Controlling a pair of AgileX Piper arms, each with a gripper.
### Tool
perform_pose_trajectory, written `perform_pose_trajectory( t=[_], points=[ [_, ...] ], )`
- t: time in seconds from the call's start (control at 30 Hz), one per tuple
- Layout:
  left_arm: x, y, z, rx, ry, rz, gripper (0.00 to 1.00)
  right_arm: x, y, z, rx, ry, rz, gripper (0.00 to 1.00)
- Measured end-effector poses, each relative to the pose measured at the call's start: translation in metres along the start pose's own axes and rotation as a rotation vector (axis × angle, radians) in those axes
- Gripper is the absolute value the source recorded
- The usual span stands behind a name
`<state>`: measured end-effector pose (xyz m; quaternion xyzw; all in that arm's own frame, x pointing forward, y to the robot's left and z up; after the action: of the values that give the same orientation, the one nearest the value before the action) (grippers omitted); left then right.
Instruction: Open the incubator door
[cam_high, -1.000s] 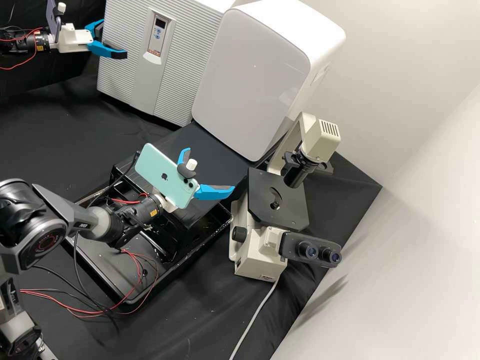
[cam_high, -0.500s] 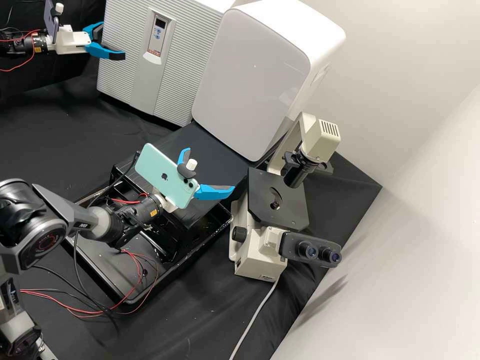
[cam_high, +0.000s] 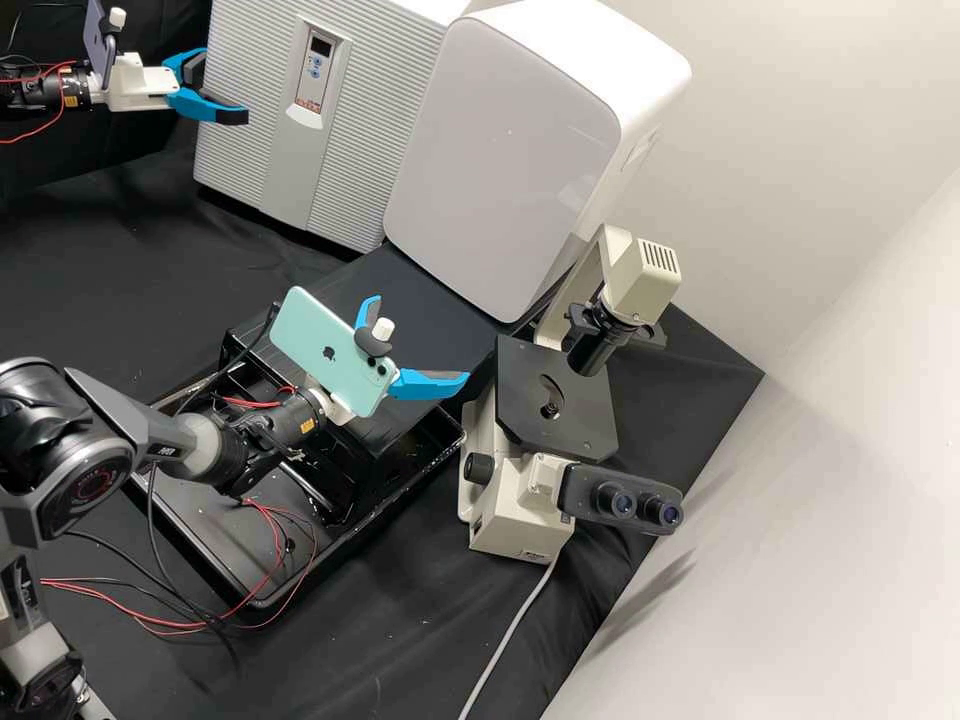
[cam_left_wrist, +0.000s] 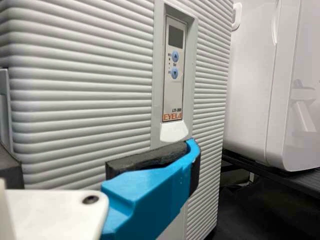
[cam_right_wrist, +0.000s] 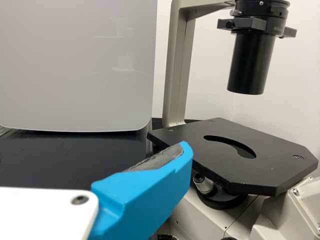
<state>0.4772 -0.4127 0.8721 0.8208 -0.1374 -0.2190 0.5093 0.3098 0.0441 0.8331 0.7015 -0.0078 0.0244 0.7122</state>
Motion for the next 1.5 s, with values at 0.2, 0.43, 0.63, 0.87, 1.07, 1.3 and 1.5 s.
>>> perform_pose_trajectory(
  t=[0.2, 0.43, 0.63, 0.87, 1.07, 1.3, 1.5],
  points=[
    [-0.002, -0.001, 0.001, 0.017, 0.009, 0.000, 0.00, 0.000, 0.000, 0.000, 0.000, 0.000, 0.000, 1.00],
    [-0.004, 0.000, 0.008, 0.005, 0.016, 0.007, 0.00, 0.000, 0.000, 0.000, 0.000, 0.000, 0.000, 1.00],
    [-0.007, 0.000, 0.015, -0.006, 0.015, 0.004, 0.00, 0.000, 0.000, 0.000, 0.000, 0.000, 0.000, 1.00],
    [-0.008, 0.000, 0.017, -0.014, 0.020, 0.010, 0.00, 0.000, 0.000, 0.000, 0.000, 0.000, 0.000, 1.00],
    [-0.008, 0.000, 0.016, -0.027, 0.035, 0.021, 0.00, 0.000, 0.000, 0.000, 0.000, 0.000, 0.000, 1.00],
    [-0.010, -0.001, 0.014, -0.044, 0.055, 0.029, 0.00, 0.000, 0.000, 0.000, 0.000, 0.000, 0.000, 1.00],
    [-0.010, 0.000, 0.013, -0.054, 0.067, 0.041, 0.00, 0.000, 0.000, 0.000, 0.000, 0.000, 0.000, 1.00]
  ],
)
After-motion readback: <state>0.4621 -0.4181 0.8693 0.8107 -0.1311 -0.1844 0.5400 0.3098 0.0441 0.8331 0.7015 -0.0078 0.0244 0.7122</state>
